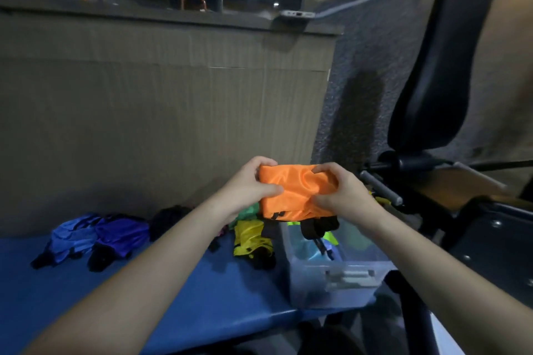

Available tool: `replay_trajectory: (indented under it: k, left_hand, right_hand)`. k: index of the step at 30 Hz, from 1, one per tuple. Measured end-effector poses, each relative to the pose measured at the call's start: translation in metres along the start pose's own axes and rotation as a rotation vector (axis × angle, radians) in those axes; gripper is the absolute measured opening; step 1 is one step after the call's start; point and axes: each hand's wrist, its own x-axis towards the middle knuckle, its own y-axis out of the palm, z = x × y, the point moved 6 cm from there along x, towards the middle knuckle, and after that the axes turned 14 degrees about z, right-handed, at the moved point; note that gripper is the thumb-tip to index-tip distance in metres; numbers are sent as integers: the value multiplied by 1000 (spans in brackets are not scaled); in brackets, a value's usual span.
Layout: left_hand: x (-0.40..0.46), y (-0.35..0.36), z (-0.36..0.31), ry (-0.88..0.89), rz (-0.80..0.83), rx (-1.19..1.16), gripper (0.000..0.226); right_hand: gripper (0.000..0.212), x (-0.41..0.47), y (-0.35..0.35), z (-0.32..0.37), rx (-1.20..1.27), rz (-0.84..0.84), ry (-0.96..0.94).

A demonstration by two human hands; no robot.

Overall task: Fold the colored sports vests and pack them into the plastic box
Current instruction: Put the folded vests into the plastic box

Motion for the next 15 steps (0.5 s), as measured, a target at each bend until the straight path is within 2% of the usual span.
replay_trajectory:
  k: [6,15]
  left_hand:
    - [62,41,5,-12,50,13,50]
    - [126,59,31,-99,98,114,51]
  right_hand:
    - [49,14,-39,-46,-26,-55,79]
    - [51,56,-53,-94,-71,-23,155]
